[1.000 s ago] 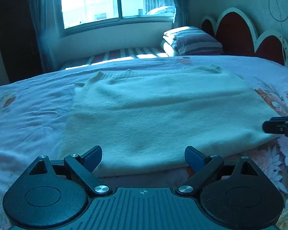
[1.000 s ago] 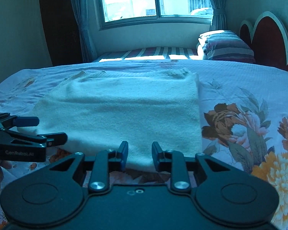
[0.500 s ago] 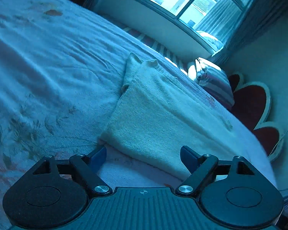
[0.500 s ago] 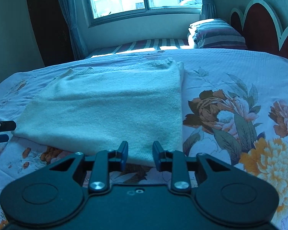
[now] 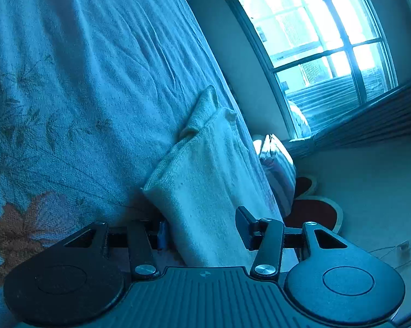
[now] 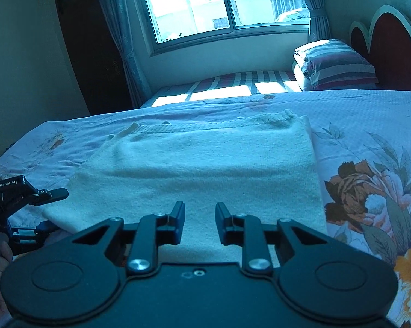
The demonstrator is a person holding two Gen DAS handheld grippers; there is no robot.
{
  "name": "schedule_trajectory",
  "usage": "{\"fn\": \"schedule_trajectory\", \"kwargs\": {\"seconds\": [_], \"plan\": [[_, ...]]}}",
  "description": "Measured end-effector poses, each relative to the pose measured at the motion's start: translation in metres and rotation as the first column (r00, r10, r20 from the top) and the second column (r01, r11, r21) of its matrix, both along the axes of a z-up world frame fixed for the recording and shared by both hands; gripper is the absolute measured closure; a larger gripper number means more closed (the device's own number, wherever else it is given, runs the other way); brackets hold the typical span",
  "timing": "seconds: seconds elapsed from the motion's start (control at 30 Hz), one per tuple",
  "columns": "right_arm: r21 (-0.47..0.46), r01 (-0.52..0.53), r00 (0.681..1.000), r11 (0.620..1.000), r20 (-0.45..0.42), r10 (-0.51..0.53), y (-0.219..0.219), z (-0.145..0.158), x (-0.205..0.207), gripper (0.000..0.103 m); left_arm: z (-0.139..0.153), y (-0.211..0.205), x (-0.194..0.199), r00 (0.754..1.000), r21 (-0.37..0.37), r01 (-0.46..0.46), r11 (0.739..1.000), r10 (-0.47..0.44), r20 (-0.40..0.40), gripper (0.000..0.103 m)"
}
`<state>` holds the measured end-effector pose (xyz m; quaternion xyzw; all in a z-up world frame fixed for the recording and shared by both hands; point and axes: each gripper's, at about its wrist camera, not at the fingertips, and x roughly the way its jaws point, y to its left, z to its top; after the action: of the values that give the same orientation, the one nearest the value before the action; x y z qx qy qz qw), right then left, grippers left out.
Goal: Fold small clothes
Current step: 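Roll both tools and close them on the sweater's folded edge, then fold the gripped edge over the sweater and open both tools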
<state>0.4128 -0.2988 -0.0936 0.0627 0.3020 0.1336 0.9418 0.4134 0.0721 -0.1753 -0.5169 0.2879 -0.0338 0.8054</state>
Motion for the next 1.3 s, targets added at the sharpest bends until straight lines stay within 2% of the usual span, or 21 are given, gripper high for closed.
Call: {"fn": "schedule_trajectory", "kwargs": {"seconds": [0.13, 0.2, 0.3, 0.53, 0.6, 0.67, 0.77, 0.9, 0.97, 1.0, 1.03, 1.07, 1.17, 1.2, 1.27, 1.3], "plan": [[-0.003, -0.007, 1.000, 1.000, -0.013, 0.007, 0.007, -0.004, 0.012, 0.078, -0.002, -0.010, 0.015, 1.000, 0.047, -0.011, 0.999, 0.011, 0.008, 0.054], [-0.013, -0.007, 1.000, 1.000, -0.017, 0.007, 0.012, -0.006, 0.022, 0.079, -0.003, -0.009, 0.018, 1.000, 0.052, -0.020, 0.998, 0.021, -0.007, 0.099], [-0.016, -0.017, 1.000, 1.000, -0.018, 0.017, 0.021, -0.007, 0.040, 0.085, -0.002, 0.002, 0.009, 0.998, 0.048, -0.054, 0.997, 0.053, 0.019, 0.097], [-0.010, -0.084, 0.996, 0.996, -0.006, 0.083, 0.060, -0.012, 0.076, 0.097, 0.012, 0.006, 0.009, 0.998, 0.117, -0.004, 0.993, -0.003, 0.065, 0.097], [-0.042, -0.071, 0.997, 0.997, -0.036, 0.070, 0.069, -0.019, 0.085, 0.101, 0.018, 0.006, 0.010, 0.997, 0.141, 0.009, 0.990, -0.020, 0.075, 0.097], [-0.029, -0.051, 0.995, 0.998, -0.087, 0.048, 0.070, -0.034, 0.095, 0.102, 0.028, 0.005, 0.012, 0.993, 0.173, 0.028, 0.985, -0.047, 0.107, 0.097], [0.026, -0.026, 0.997, 0.999, -0.072, 0.028, 0.065, -0.040, 0.093, 0.103, 0.047, -0.002, 0.019, 0.982, 0.232, 0.067, 0.970, -0.105, 0.154, 0.097], [0.139, 0.013, 0.996, 0.990, -0.090, 0.000, 0.051, -0.046, 0.091, 0.103, 0.086, -0.024, 0.036, 0.952, 0.353, 0.140, 0.925, -0.224, 0.207, 0.097], [0.188, 0.032, 0.996, 0.982, -0.093, -0.015, 0.046, -0.048, 0.089, 0.103, 0.109, -0.047, 0.048, 0.914, 0.432, 0.216, 0.876, -0.337, 0.228, 0.097], [0.240, 0.051, 0.995, 0.969, -0.100, -0.027, 0.039, -0.050, 0.087, 0.103, 0.123, -0.062, 0.054, 0.884, 0.474, 0.258, 0.842, -0.403, 0.235, 0.097], [0.322, 0.082, 0.992, 0.943, -0.115, -0.047, 0.028, -0.055, 0.083, 0.103, 0.136, -0.080, 0.061, 0.846, 0.517, 0.307, 0.799, -0.479, 0.236, 0.097], [0.366, 0.101, 0.990, 0.925, -0.125, -0.059, 0.021, -0.059, 0.080, 0.103, 0.143, -0.098, 0.068, 0.808, 0.550, 0.357, 0.755, -0.545, 0.224, 0.097], [0.437, 0.135, 0.989, 0.889, -0.113, -0.094, 0.007, -0.061, 0.062, 0.103, 0.152, -0.157, 0.084, 0.666, 0.613, 0.513, 0.601, -0.729, 0.157, 0.097], [0.480, 0.170, 0.985, 0.860, -0.120, -0.127, -0.003, -0.065, 0.054, 0.103, 0.150, -0.177, 0.089, 0.614, 0.639, 0.557, 0.530, -0.781, 0.113, 0.097], [0.554, 0.277, 0.960, 0.785, -0.137, -0.243, -0.029, -0.068, 0.033, 0.101, 0.142, -0.203, 0.094, 0.546, 0.645, 0.626, 0.438, -0.837, 0.039, 0.097], [0.571, 0.343, 0.934, 0.746, -0.118, -0.339, -0.043, -0.064, 0.016, 0.089, 0.134, -0.217, 0.099, 0.489, 0.618, 0.694, 0.368, -0.872, -0.030, 0.097]]}}
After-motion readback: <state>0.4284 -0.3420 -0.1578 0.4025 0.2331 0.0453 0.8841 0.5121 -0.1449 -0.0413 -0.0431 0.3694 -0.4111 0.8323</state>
